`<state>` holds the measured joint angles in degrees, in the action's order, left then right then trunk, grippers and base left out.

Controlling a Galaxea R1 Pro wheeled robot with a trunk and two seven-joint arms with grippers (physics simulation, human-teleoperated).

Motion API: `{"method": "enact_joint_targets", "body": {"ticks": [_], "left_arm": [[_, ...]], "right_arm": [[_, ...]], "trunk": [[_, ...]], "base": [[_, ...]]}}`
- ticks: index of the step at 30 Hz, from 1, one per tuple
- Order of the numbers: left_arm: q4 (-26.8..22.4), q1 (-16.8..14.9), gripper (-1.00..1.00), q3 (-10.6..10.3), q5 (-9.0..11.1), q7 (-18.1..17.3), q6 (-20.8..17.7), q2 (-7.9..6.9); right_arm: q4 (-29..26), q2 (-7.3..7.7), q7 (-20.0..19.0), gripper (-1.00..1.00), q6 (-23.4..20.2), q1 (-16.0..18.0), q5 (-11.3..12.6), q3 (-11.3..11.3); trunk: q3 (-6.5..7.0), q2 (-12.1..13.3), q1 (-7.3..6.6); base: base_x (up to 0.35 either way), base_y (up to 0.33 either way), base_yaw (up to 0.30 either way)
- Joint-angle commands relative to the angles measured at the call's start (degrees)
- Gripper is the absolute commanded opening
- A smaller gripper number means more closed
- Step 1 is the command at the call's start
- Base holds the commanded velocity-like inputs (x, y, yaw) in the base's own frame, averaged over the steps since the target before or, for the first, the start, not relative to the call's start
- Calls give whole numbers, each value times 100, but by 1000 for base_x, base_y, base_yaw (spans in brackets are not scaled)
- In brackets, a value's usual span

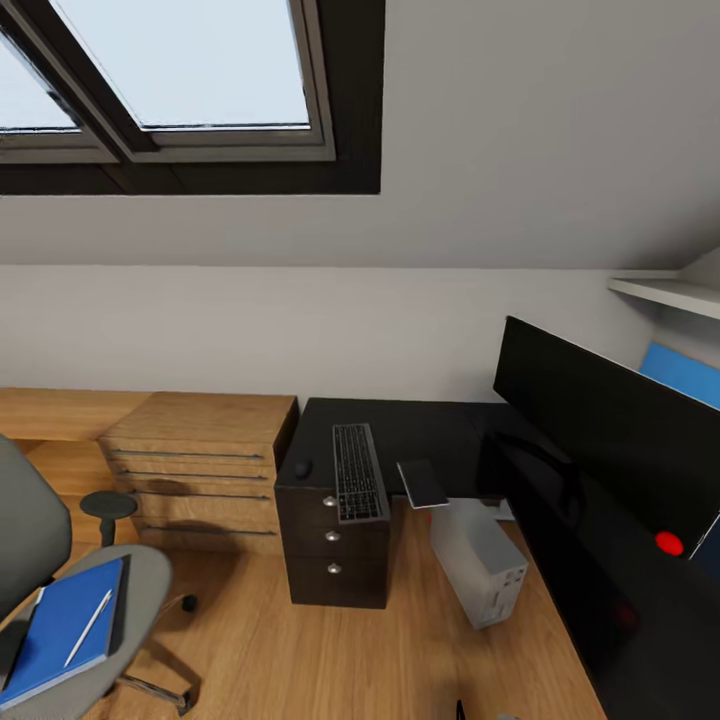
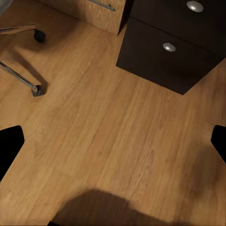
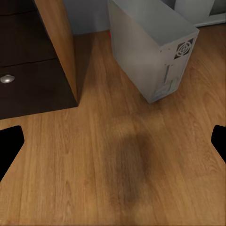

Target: In the bedroom, organize the workspace by keeping the computer under the desk, ensuring the monitor is on the desk, placing the keyboard on the desk next to the monitor, placing the mouse on the desk next to the keyboard, moving the folder from the swivel chair onto the desk next to the mouse, stacking the notebook on top of the folder with the pen on top of the notebook, and positioning the swivel chair next to the desk.

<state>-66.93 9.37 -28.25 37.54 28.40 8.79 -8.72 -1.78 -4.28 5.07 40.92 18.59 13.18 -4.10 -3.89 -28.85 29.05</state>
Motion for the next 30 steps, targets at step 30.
{"method": "enact_joint_targets", "body": {"ticks": [30], "left_arm": [[49,-5,100,-16,76,34,39,-7]], "right_arm": [[-1051,21,107,100,-166,11,-7,-62]], "trunk": [[247,593,-327]], "base": [[0,0,7]]}}
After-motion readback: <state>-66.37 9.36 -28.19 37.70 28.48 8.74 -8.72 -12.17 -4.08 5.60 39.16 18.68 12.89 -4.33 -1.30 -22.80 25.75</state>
